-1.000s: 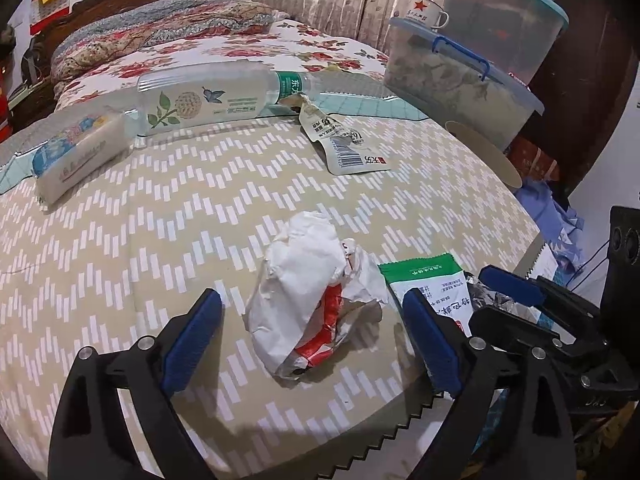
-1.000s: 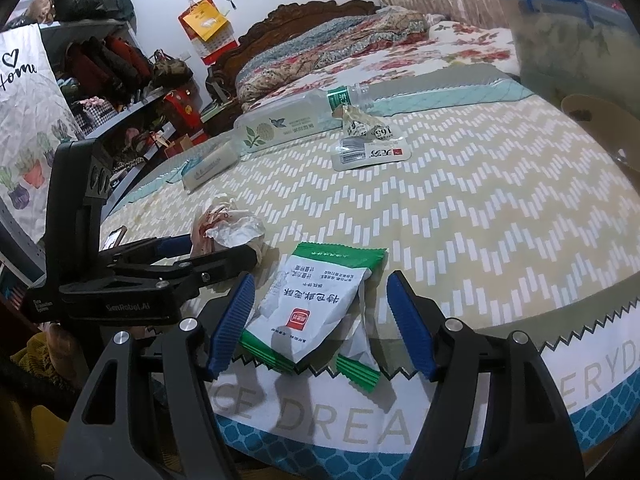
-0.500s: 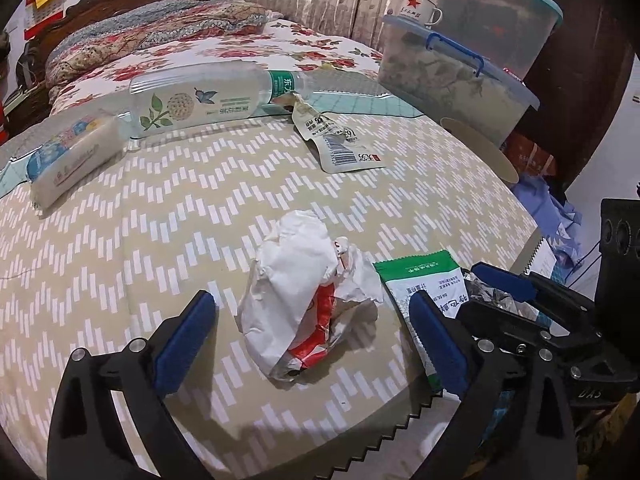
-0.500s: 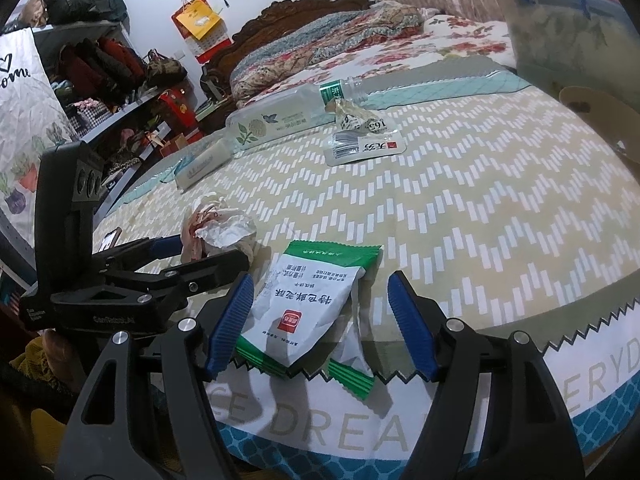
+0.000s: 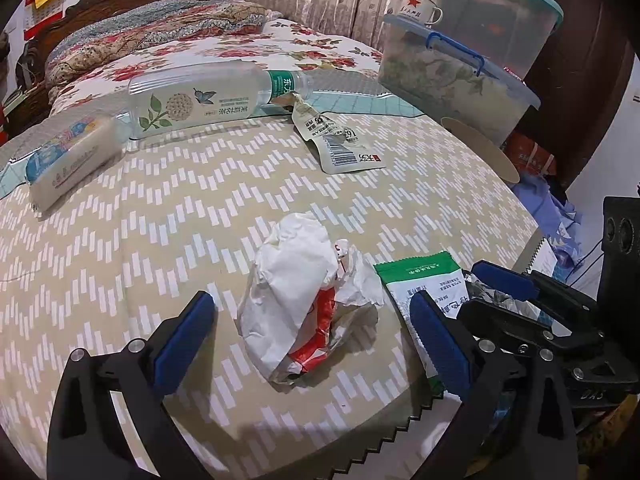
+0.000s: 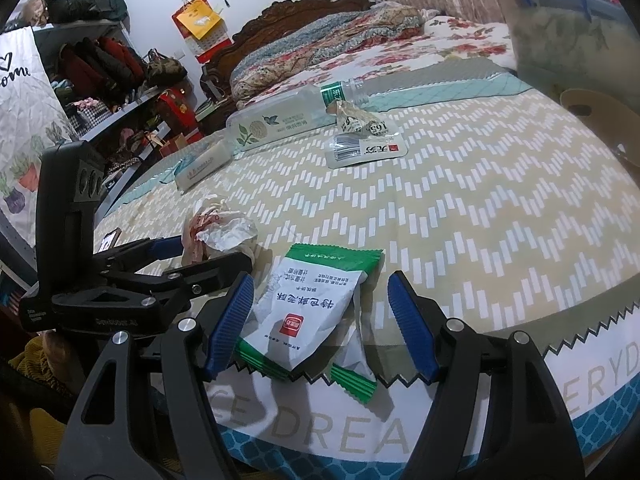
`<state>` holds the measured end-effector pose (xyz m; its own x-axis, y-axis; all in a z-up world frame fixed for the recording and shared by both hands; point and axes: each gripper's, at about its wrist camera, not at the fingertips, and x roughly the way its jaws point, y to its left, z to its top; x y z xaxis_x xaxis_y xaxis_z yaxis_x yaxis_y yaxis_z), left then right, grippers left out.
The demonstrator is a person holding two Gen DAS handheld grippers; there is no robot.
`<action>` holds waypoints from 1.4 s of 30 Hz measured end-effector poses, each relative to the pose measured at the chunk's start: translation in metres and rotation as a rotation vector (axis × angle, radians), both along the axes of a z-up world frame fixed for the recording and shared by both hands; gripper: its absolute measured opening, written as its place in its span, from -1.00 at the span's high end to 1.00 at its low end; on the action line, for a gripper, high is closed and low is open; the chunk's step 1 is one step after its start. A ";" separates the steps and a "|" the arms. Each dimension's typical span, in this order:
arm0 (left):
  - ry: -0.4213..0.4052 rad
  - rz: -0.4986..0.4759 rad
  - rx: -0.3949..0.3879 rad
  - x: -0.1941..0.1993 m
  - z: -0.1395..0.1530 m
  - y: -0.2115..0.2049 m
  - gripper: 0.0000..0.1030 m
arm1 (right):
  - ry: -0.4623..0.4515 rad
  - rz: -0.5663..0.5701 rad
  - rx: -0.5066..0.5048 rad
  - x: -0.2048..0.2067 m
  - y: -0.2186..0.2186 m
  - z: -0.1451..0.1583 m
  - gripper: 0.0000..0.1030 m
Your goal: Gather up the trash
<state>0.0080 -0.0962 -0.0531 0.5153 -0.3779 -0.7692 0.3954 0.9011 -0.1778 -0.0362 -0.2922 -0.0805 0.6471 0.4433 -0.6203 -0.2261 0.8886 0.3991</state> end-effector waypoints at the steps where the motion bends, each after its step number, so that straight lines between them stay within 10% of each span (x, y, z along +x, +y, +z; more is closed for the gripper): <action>1: 0.000 0.000 0.001 0.000 0.000 0.000 -0.83 | 0.000 -0.001 0.001 0.000 0.000 0.000 -0.37; 29: 0.001 -0.008 -0.011 0.002 0.000 0.003 -0.83 | 0.006 -0.012 0.020 -0.002 -0.003 -0.002 -0.47; 42: 0.081 0.023 -0.157 0.004 0.006 0.028 -0.77 | -0.021 0.055 -0.074 -0.009 0.019 0.000 -0.56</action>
